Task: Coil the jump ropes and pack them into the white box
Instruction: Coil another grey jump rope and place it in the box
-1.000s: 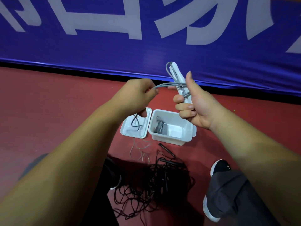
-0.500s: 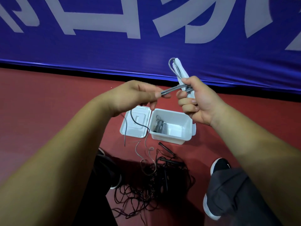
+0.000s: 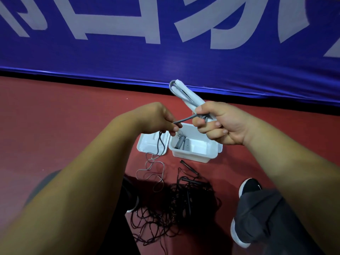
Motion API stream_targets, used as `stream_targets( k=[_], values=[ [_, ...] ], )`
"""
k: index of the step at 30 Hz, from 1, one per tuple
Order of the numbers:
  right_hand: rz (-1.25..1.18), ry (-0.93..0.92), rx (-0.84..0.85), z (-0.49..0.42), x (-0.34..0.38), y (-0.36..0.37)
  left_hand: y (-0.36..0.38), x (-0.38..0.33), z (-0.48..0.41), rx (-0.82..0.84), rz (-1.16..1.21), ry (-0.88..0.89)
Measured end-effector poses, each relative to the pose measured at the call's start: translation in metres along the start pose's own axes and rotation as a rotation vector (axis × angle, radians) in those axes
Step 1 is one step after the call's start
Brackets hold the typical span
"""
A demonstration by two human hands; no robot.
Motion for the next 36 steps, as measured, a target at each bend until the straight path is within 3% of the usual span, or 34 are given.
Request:
stream_targets(
  k=[8,14,23,27,36],
  values=[
    [0.252,0.095,0.35,0.007,-0.013,0.005,-0.003,0.002,-0.006,-0.112,-0.008,0.1],
    [0.391,0.246,0.459,0.005,-0.029,0.009,0.0,-0.011,-0.002,-0.076,0.318,0.168],
    [0.496,0.299,0.275,-0.011,-0.043,0.003,0.007,-0.026,0.005,-0.048,0.282,0.273],
    [0.399,0.243,0.155,-0.012,-0.04,0.005,0.006,-0.028,0.005,-0.072,0.242,0.294],
    [0.426,0.231,-0.121,-0.033,-0.048,-0.011,0.004,-0.026,0.01,-0.031,-0.088,0.312]
  ],
)
Point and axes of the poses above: each hand's wrist, its own z-axis away from the middle knuckle, its own y-axis out of the palm, x = y × z, the point moved 2 cm from there along -z, towards the middle knuckle, and after that the axes turned 15 degrees about z, right-handed, at the moved point
